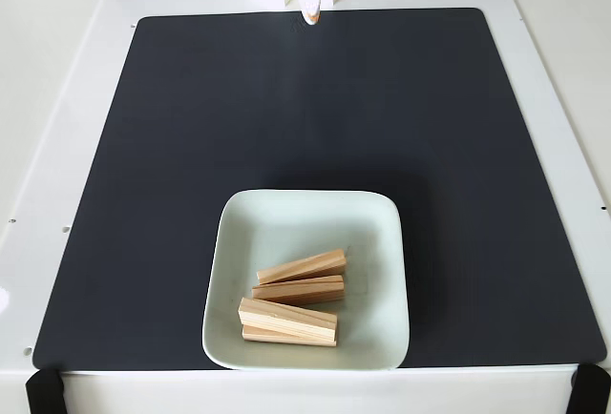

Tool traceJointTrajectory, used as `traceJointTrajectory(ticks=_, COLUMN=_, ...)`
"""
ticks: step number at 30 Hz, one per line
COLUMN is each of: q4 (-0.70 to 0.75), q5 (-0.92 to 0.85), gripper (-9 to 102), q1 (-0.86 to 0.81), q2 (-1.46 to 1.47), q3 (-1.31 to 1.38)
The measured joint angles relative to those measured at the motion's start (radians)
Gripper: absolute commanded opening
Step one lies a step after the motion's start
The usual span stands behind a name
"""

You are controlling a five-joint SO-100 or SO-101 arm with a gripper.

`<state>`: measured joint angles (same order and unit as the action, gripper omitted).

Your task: Pick up the wooden block and place them on the plate.

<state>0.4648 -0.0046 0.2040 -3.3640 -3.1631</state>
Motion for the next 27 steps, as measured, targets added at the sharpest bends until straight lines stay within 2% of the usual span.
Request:
traceJointTrajectory(ticks=5, q4=0.256, q5=0.0, gripper=0, q1=0.0, q2=0.0, q3=0.0)
traceJointTrajectory(ticks=7, q4=0.318, q5=0.0, gripper=0, q1=0.0, q2=0.0, q3=0.0)
traceJointTrajectory(ticks=27, q4=0.342, q5=0.0, gripper=-1, q1=0.015, q2=0.0, q3=0.003)
